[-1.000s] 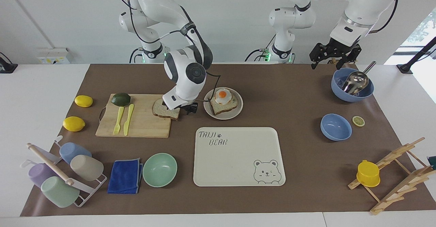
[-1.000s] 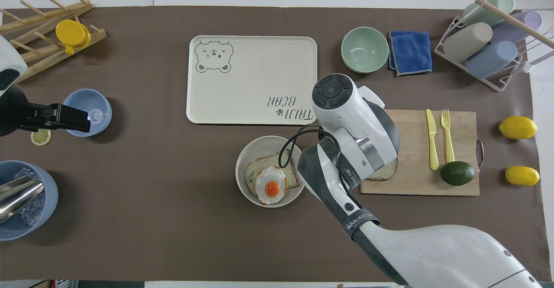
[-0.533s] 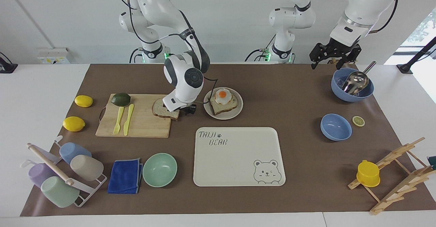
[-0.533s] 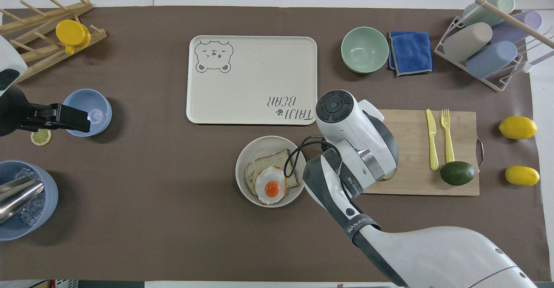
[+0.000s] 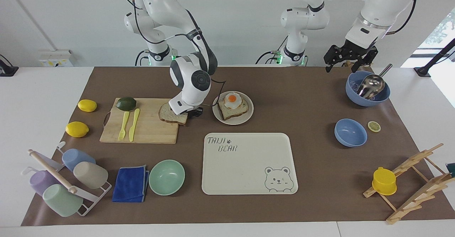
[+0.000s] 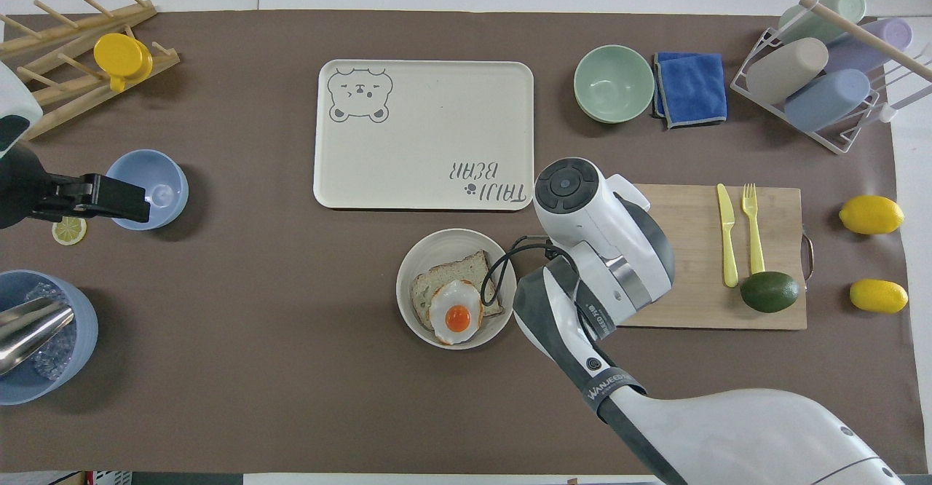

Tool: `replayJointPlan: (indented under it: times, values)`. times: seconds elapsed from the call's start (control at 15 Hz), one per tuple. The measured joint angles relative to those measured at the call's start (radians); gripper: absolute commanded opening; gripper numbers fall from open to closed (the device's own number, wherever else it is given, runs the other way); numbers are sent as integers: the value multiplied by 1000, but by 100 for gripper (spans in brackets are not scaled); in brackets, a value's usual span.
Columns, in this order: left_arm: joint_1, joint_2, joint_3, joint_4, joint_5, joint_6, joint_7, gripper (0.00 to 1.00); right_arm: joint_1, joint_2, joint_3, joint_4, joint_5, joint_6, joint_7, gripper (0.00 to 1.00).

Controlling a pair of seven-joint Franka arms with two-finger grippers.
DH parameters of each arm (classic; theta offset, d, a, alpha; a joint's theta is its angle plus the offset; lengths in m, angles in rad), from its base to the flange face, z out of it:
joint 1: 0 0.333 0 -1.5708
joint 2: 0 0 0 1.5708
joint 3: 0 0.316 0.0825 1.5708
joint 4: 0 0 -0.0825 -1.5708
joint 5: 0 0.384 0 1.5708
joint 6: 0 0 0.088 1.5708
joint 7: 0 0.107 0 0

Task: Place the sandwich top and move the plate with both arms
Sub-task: 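Grasp the bread slice on the cutting board with the right gripper, then carry the bread slice with the right gripper over the white plate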

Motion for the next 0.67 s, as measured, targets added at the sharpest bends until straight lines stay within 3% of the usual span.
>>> replayJointPlan:
  times: [0.13, 0.2, 0.33, 0.4, 0.67]
  values:
    - [0, 0, -1, 0, 0, 0, 0, 100, 0, -2, 0, -4, 0, 0, 0, 70]
    - [0, 0, -1, 0, 0, 0, 0, 100, 0, -3, 0, -5, 0, 0, 0, 62]
    - [0, 0, -1, -1, 0, 0, 0, 100, 0, -5, 0, -7, -2, 0, 0, 13]
    - [0, 0, -1, -2, 0, 0, 0, 100, 0, -8, 0, -8, -4, -3, 0, 0]
    - [-1, 0, -2, -2, 0, 0, 0, 100, 12, -24, 2, -5, -5, -11, 0, 0]
